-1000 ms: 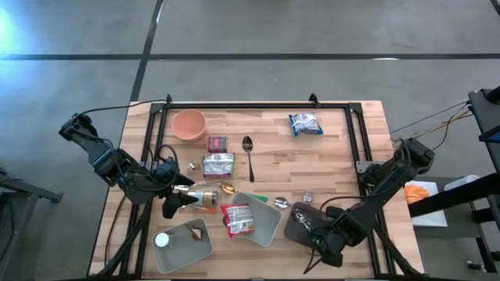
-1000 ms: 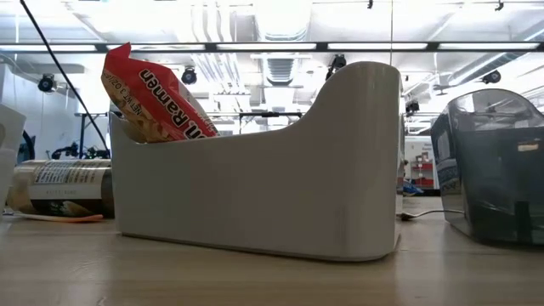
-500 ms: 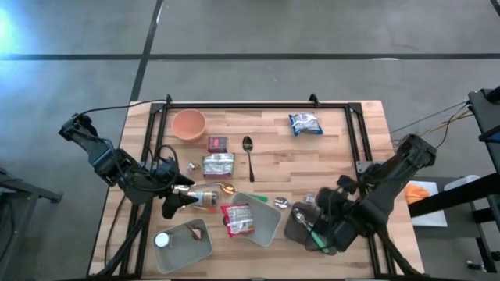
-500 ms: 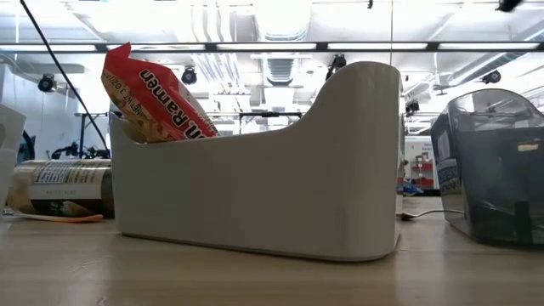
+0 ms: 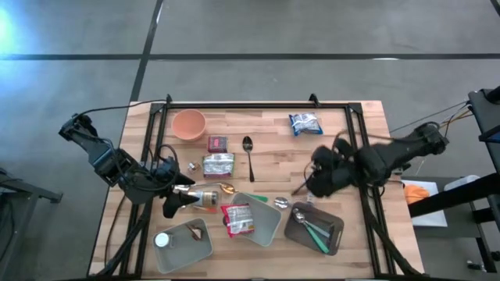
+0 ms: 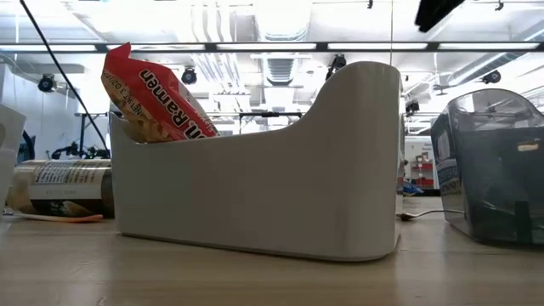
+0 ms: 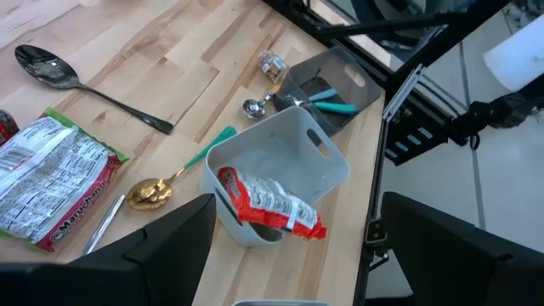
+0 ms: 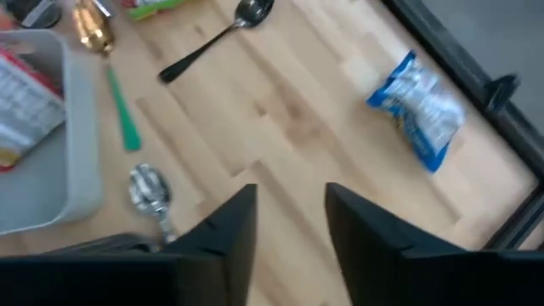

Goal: Pick & Place Food Item
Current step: Put the blue noodle pack into the right gray bin

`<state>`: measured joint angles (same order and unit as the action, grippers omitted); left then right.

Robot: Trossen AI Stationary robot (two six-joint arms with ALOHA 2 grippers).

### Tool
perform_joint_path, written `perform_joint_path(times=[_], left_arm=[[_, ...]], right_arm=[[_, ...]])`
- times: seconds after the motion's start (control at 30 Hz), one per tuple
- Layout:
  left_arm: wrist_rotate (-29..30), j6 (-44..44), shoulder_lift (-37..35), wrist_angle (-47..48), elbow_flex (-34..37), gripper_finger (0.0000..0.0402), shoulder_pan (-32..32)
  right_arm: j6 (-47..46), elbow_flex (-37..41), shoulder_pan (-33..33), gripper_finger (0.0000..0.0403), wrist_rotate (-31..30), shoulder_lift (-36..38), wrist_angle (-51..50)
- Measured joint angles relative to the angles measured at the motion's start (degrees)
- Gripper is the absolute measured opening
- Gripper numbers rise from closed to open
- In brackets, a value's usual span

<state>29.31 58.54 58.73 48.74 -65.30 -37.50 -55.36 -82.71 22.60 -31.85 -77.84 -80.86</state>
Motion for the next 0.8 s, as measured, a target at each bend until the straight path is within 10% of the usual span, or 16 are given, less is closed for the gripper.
perform_joint_path(times=[0.27, 0.5, 0.8], left_arm=[[0.9, 0.0, 0.0, -3.8, 0.0, 0.034, 2.8], [1.1, 0.0, 0.0, -4.3, 0.0, 0.034, 5.0], [1.0, 0.0, 0.0, -4.2, 0.0, 0.034, 6.3]], right_arm=[[31.7, 4.1, -17.5, 0.0222, 5.8, 3.4, 11.7], [55.1, 9.6, -32.1, 0.0226, 19.6, -1.8, 18.0], [78.2, 7.3, -38.9, 0.0226, 20.4, -14.0, 20.5]])
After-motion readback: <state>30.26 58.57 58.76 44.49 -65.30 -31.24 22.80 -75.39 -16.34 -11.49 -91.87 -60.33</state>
